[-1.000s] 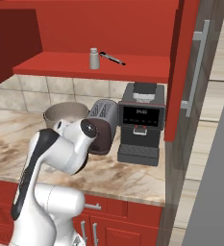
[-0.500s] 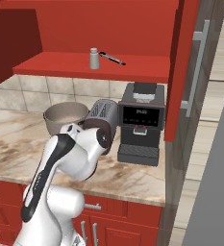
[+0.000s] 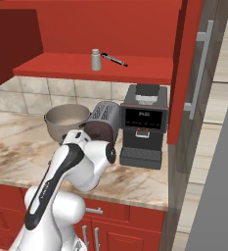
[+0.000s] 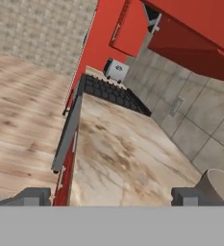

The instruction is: Pick the shaker and syrup bottle from the counter and place them in the cabinet.

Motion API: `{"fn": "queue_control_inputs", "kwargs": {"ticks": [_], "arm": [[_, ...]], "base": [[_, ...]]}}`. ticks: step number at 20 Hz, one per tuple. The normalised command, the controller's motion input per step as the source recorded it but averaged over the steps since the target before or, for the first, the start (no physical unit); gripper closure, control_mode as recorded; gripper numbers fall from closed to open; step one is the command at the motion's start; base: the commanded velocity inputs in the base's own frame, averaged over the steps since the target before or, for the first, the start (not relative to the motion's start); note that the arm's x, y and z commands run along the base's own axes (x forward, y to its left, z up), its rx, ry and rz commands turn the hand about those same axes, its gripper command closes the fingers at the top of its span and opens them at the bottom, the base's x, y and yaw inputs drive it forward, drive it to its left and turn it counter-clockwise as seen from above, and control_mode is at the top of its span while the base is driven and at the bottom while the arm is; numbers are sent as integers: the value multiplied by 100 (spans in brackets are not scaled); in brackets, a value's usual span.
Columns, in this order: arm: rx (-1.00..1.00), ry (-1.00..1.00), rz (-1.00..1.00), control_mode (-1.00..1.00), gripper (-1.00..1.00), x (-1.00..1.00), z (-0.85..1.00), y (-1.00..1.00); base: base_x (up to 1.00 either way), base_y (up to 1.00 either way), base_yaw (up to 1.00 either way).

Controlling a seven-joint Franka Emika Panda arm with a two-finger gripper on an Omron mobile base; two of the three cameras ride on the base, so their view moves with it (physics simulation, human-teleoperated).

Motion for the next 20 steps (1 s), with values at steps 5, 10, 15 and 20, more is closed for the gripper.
{"fn": "queue_control_inputs", "kwargs": {"ticks": [5,10,15,20], "arm": [[10,2,-1,-100,-100,35,-8,0],[10,4,0,-100,-100,39,-5,0],[10,5,0,-100,-100,37,-7,0],[11,7,0,-100,-100,30,-8,-4]], "base": [[0,0,0],[0,0,0],[0,0,0],[0,0,0]]}}
